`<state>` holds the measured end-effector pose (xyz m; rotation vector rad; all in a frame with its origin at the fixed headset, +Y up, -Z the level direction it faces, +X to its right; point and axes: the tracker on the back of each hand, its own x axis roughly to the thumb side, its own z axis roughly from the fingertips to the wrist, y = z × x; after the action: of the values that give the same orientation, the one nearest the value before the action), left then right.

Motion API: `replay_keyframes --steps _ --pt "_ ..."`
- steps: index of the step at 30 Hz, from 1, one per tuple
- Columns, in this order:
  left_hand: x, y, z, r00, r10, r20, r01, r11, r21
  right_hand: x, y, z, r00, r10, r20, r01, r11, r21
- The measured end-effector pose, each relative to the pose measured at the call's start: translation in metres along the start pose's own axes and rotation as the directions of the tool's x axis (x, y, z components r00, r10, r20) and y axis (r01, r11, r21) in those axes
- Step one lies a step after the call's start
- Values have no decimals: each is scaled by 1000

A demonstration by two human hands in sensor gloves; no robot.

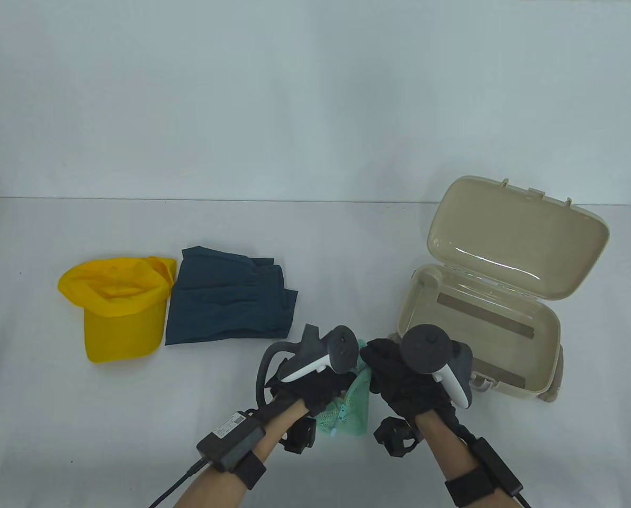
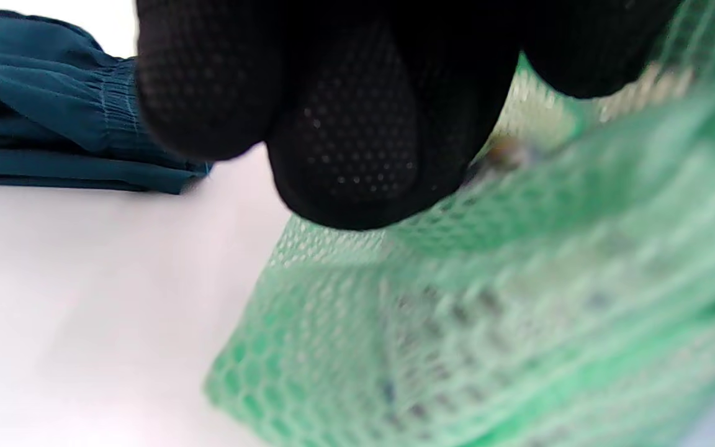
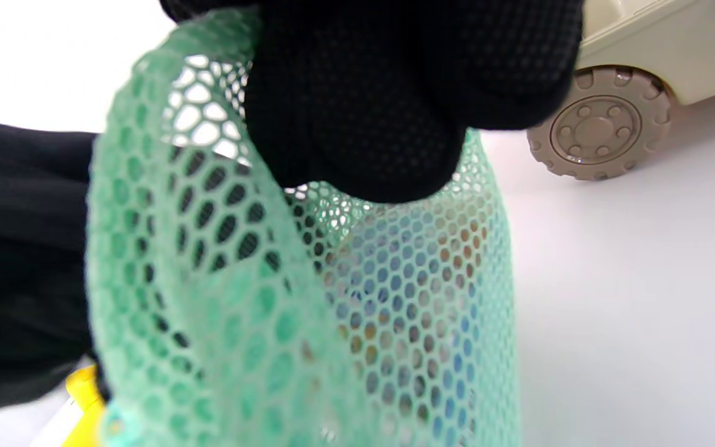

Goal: Pack suitcase

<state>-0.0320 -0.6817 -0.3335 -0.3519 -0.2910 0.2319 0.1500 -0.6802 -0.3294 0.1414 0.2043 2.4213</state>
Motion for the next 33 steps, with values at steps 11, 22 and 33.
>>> replay_keyframes --steps 11,22,33 --pt "14 -20 64 944 -315 95 291 934 208 1 -1 -1 1000 -4 -2 4 1000 -6" --pt "32 -45 51 897 -437 67 407 875 261 -2 -3 -1 1000 -7 -27 6 1000 -28" --pt "24 -33 48 933 -301 198 277 951 138 -5 -6 -2 999 -18 -29 18 1000 3"
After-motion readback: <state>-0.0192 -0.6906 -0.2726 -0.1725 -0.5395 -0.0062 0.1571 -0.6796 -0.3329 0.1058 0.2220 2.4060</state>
